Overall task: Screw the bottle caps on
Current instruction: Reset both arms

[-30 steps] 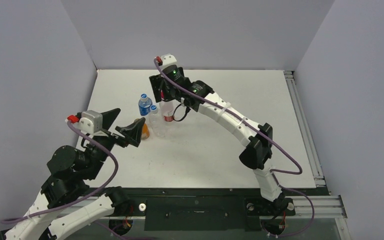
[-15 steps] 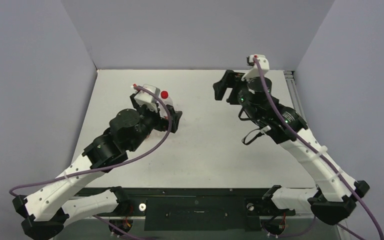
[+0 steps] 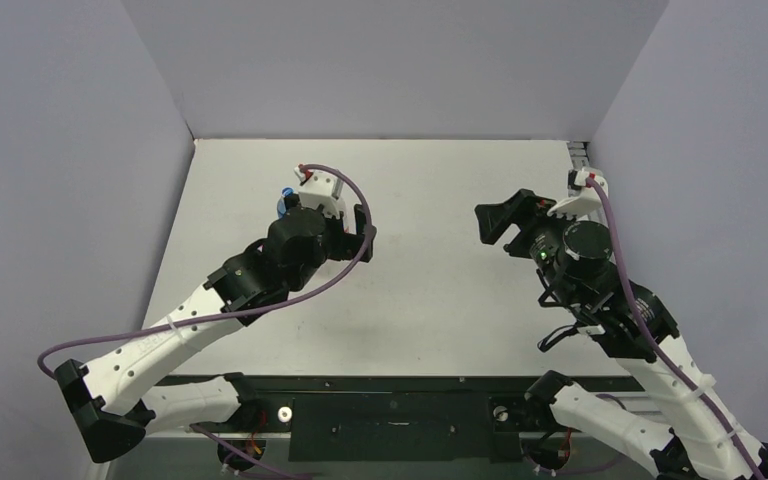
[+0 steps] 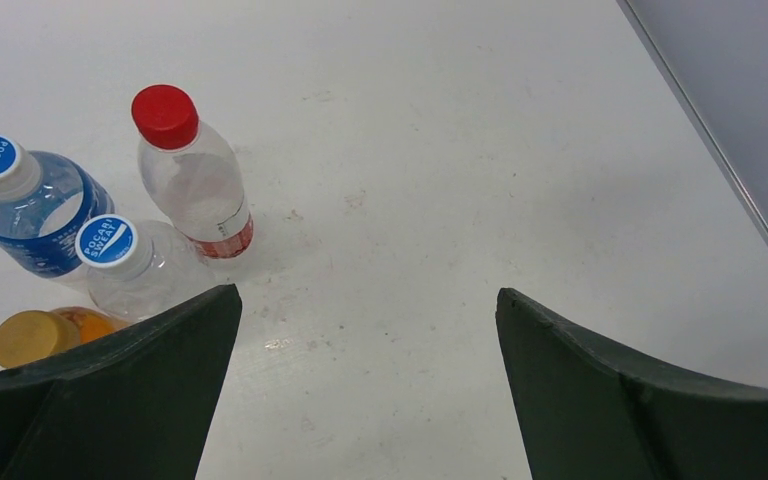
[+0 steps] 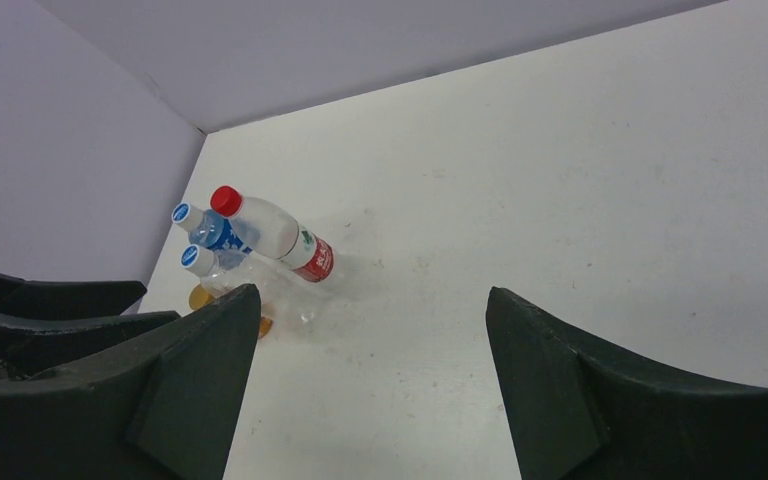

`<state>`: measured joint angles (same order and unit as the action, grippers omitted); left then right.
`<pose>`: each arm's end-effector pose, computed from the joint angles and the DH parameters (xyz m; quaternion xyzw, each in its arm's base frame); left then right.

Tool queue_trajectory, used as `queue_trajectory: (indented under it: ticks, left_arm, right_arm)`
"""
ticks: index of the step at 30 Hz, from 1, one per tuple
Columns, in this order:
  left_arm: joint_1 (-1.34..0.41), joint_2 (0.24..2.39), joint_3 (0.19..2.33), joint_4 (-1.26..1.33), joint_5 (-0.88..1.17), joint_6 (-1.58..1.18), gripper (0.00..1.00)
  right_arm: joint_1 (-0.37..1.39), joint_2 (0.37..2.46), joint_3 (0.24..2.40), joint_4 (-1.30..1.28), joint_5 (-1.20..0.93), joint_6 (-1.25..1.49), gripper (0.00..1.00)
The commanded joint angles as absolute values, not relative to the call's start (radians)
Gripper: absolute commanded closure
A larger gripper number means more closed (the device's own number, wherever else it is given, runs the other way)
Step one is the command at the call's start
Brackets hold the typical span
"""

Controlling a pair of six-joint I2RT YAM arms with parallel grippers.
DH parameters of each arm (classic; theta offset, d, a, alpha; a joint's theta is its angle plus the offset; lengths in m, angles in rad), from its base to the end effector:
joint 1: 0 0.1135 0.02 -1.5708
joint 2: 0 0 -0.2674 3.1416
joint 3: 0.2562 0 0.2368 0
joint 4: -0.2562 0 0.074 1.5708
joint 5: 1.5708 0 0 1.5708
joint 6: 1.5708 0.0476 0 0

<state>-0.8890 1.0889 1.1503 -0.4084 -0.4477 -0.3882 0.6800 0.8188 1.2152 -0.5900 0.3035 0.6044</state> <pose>0.1616 -0.1663 0.3846 0.0742 0.8048 -0.1880 0.5580 0.1199 0.0786 0.4296 0.0672 0.7663 0.2828 0.5729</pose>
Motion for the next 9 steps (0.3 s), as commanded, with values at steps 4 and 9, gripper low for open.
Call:
queue_trajectory:
  ticks: [4,9]
  left_arm:
    - [-0.884,1.107,1.221,-0.445,-0.5,-0.405,0.04]
    - [-0.883,1.122,1.227,-0.461,-0.515,-0.396,0.03]
  right_arm:
    - [0.672,0.784,1.17,-0.563,0.326,0.639,0.22]
    - [0.672,0.784,1.158,-0.553,0.343,0.644,0.22]
